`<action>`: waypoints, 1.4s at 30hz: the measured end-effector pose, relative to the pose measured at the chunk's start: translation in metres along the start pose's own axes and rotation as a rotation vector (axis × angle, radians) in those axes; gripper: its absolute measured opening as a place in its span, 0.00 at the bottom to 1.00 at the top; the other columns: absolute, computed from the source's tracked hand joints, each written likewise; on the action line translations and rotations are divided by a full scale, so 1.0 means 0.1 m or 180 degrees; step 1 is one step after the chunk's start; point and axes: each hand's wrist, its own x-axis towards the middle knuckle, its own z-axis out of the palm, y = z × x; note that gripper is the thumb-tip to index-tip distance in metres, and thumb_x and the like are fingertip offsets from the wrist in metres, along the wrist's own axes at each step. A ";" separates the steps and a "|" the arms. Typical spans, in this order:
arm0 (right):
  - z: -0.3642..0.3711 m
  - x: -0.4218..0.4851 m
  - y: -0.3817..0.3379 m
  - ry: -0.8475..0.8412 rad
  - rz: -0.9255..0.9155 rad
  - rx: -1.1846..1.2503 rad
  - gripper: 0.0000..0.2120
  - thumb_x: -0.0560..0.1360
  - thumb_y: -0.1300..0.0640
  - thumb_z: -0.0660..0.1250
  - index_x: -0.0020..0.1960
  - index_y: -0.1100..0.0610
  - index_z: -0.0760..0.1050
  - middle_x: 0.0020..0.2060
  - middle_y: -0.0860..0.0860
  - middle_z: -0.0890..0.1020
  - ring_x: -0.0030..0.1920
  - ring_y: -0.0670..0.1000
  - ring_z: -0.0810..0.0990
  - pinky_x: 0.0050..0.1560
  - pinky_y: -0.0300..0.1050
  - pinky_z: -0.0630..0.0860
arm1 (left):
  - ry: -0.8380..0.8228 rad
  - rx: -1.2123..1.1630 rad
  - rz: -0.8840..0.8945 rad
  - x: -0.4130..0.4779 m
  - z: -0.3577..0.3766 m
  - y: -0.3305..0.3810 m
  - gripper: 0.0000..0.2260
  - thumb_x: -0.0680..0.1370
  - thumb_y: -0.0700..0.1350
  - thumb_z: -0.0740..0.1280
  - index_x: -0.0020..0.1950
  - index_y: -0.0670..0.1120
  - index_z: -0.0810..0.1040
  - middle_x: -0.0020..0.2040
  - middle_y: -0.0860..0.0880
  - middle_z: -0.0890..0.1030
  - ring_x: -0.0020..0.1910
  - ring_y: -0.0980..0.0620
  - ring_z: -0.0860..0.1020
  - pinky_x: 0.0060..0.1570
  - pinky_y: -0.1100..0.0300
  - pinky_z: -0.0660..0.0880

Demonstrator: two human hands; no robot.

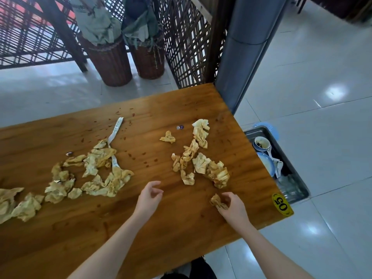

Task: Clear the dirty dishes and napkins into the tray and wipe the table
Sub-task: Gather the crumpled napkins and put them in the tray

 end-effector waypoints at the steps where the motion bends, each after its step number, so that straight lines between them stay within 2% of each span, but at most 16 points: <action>1: 0.02 0.01 -0.01 -0.0019 -0.0040 -0.0106 0.22 0.71 0.53 0.73 0.63 0.53 0.73 0.55 0.50 0.76 0.58 0.50 0.74 0.56 0.43 0.75 | 0.0015 -0.0011 -0.0006 -0.02 -0.01 -0.02 0.16 0.79 0.37 0.65 0.66 0.47 0.71 0.50 0.48 0.80 0.50 0.51 0.79 0.48 0.61 0.74; 5: 0.10 0.02 -0.04 -0.0102 -0.0184 -0.0500 0.18 0.72 0.58 0.69 0.60 0.51 0.73 0.53 0.48 0.74 0.54 0.48 0.73 0.53 0.44 0.76 | 0.0043 -0.0108 -0.0043 -0.07 -0.05 -0.10 0.16 0.79 0.36 0.65 0.66 0.46 0.72 0.50 0.47 0.80 0.50 0.48 0.79 0.49 0.58 0.75; 9: 0.13 0.01 -0.07 -0.0032 -0.0179 -0.0419 0.14 0.74 0.62 0.66 0.57 0.51 0.74 0.52 0.47 0.76 0.51 0.47 0.75 0.50 0.43 0.77 | 0.0071 -0.0231 -0.0089 -0.09 -0.09 -0.16 0.16 0.79 0.35 0.64 0.66 0.46 0.72 0.51 0.47 0.81 0.50 0.48 0.79 0.46 0.61 0.74; 15: -0.03 0.07 -0.19 0.0276 -0.0362 -0.0196 0.15 0.73 0.62 0.68 0.57 0.50 0.75 0.50 0.44 0.76 0.51 0.44 0.74 0.47 0.38 0.76 | 0.0106 -0.0307 -0.0041 -0.08 -0.12 -0.10 0.17 0.79 0.35 0.64 0.66 0.46 0.72 0.50 0.48 0.81 0.50 0.48 0.79 0.49 0.58 0.75; 19: -0.22 0.19 -0.32 0.0472 -0.0393 -0.0166 0.14 0.72 0.61 0.69 0.56 0.51 0.74 0.48 0.44 0.74 0.51 0.45 0.74 0.45 0.38 0.75 | 0.0138 -0.0382 0.0015 -0.07 -0.14 -0.04 0.16 0.79 0.36 0.64 0.66 0.46 0.72 0.50 0.48 0.81 0.49 0.49 0.80 0.43 0.62 0.73; 23: -0.33 0.34 -0.44 0.0567 -0.0487 -0.0190 0.13 0.72 0.60 0.69 0.55 0.51 0.74 0.48 0.45 0.73 0.50 0.46 0.74 0.44 0.36 0.71 | 0.0200 -0.0418 0.0063 -0.09 -0.20 0.01 0.16 0.79 0.36 0.64 0.66 0.46 0.71 0.50 0.48 0.81 0.49 0.49 0.79 0.46 0.62 0.73; 26: -0.34 0.48 -0.52 0.0619 -0.0512 -0.0270 0.12 0.74 0.61 0.68 0.56 0.51 0.74 0.47 0.44 0.72 0.51 0.46 0.74 0.44 0.36 0.71 | 0.0267 -0.0452 0.0036 -0.11 -0.29 -0.03 0.16 0.80 0.36 0.63 0.66 0.47 0.71 0.50 0.48 0.81 0.48 0.49 0.79 0.43 0.63 0.73; 30: -0.31 0.58 -0.59 0.0553 -0.0463 -0.0441 0.19 0.71 0.60 0.69 0.61 0.50 0.73 0.54 0.47 0.71 0.58 0.48 0.71 0.51 0.39 0.73 | 0.0369 -0.0557 -0.0079 -0.16 -0.38 -0.15 0.15 0.80 0.37 0.63 0.65 0.48 0.71 0.50 0.48 0.81 0.47 0.47 0.80 0.41 0.60 0.74; 36: -0.21 0.57 -0.51 0.0010 -0.0481 -0.1181 0.42 0.62 0.40 0.76 0.71 0.45 0.60 0.69 0.51 0.62 0.70 0.54 0.63 0.68 0.53 0.63 | 0.0517 -0.0704 -0.0236 -0.22 -0.43 -0.30 0.16 0.79 0.37 0.64 0.65 0.49 0.72 0.49 0.50 0.81 0.47 0.49 0.81 0.40 0.58 0.75; 40: -0.15 0.57 -0.42 -0.0201 -0.0551 -0.1455 0.50 0.60 0.43 0.79 0.74 0.43 0.55 0.73 0.52 0.58 0.74 0.55 0.58 0.71 0.56 0.58 | 0.0551 -0.0764 -0.0285 -0.26 -0.42 -0.33 0.15 0.79 0.38 0.64 0.64 0.50 0.72 0.49 0.51 0.81 0.47 0.50 0.81 0.42 0.58 0.76; 42: -0.13 0.57 -0.38 -0.0194 -0.0563 -0.1566 0.49 0.62 0.46 0.79 0.74 0.44 0.55 0.74 0.51 0.57 0.74 0.55 0.58 0.71 0.55 0.58 | 0.0563 -0.0778 -0.0273 -0.27 -0.42 -0.33 0.15 0.79 0.38 0.64 0.64 0.50 0.72 0.49 0.50 0.81 0.47 0.50 0.81 0.43 0.57 0.76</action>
